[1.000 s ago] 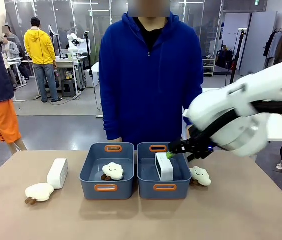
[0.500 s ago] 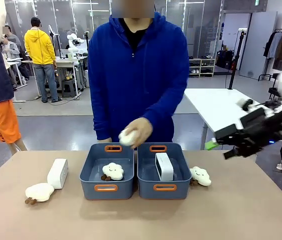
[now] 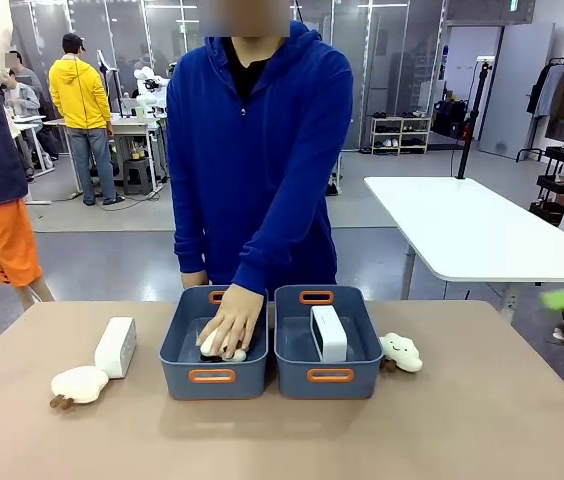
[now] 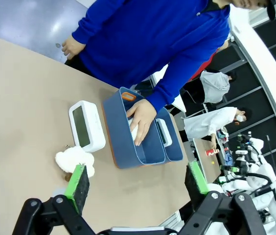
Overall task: Sort the digital clocks into the basket.
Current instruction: Pick up the Digital clock from the table and place it into the empty Plastic storage basket.
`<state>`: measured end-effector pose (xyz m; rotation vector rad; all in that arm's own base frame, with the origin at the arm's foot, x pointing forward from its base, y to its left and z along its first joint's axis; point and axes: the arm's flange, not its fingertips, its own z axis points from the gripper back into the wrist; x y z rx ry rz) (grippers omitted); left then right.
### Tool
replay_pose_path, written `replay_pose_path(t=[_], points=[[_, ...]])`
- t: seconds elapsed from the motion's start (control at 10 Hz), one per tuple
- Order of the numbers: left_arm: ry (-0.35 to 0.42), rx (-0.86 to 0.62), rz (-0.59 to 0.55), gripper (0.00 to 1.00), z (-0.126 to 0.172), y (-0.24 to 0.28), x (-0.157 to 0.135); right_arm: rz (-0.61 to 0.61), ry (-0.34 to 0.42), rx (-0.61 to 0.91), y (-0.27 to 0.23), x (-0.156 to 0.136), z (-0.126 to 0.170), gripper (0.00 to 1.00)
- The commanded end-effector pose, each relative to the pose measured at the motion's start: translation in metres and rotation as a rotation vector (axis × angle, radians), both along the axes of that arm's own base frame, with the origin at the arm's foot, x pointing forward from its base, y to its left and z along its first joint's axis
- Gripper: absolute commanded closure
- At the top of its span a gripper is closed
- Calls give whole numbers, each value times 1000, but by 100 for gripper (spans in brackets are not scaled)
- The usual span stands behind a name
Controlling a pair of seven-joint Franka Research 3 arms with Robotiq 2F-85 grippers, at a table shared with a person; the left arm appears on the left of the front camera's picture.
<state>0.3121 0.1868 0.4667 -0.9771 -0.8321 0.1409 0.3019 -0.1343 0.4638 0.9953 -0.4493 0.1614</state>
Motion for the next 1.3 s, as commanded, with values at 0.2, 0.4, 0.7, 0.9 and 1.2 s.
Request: replay_pose_path(t=[0.2,0.4,0.7,0.9,1.2], points=[[-22,-16,-2,0,1,0,2,189,54,183,-86,28,-23,0],[-22,-16,-2,0,1,0,2,167,67,177,-79,47,-33,0],[0,0,-1,0,0,0,0,166,55,197,-81,13,-25,0],[134,171,-47,0,18,-27,22,166,55,197,-81,13,-25,0],[318,403,-102,0,30,-76,59,166,55,197,-81,13,-25,0]])
